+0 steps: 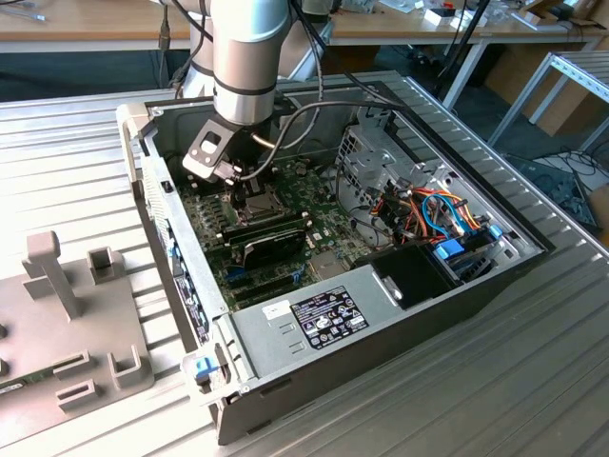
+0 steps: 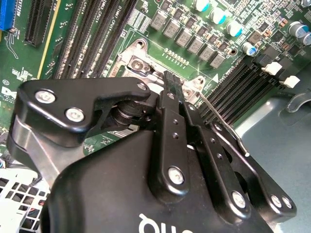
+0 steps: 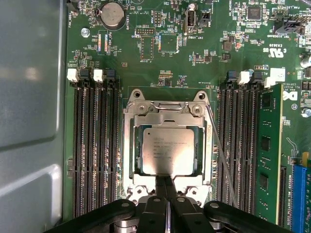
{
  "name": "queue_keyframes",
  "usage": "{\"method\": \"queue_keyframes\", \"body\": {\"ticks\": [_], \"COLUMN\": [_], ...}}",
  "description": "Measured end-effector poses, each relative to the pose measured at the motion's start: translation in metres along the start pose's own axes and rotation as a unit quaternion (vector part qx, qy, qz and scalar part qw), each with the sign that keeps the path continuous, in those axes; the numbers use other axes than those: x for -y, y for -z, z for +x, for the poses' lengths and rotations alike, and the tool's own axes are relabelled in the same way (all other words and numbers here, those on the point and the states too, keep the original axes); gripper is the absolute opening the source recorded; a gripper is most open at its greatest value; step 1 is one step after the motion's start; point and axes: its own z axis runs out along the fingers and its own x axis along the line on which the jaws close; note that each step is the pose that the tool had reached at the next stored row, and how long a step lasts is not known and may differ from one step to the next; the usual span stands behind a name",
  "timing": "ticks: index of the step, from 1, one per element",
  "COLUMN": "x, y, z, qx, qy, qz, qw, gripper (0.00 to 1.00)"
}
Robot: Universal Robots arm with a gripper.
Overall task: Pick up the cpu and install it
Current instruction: 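Close the cpu cover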
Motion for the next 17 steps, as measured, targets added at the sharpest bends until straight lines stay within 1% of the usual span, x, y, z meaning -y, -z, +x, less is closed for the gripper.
{"method": "queue_keyframes", "body": {"ticks": [3, 7, 12, 14, 16, 17], "x": [-0.0002, -0.0003, -0.0002, -0.0004, -0.0005, -0.0006], "y": [0.0019, 0.0071, 0.0082, 0.0105, 0.0154, 0.0168], "z": [0.0002, 0.0, -0.0001, 0.0, -0.0001, -0.0001], "qx": [-0.0005, 0.0002, 0.0004, 0.0002, 0.0003, 0.0002], "qy": [0.0, 0.0, 0.0, 0.0, 0.0, 0.0], "qz": [-0.0005, 0.0, 0.0001, -0.0002, -0.0006, -0.0007], "qw": [1.0, 1.0, 1.0, 1.0, 1.0, 1.0], "gripper": [0.11, 0.11, 0.11, 0.11, 0.11, 0.11]}}
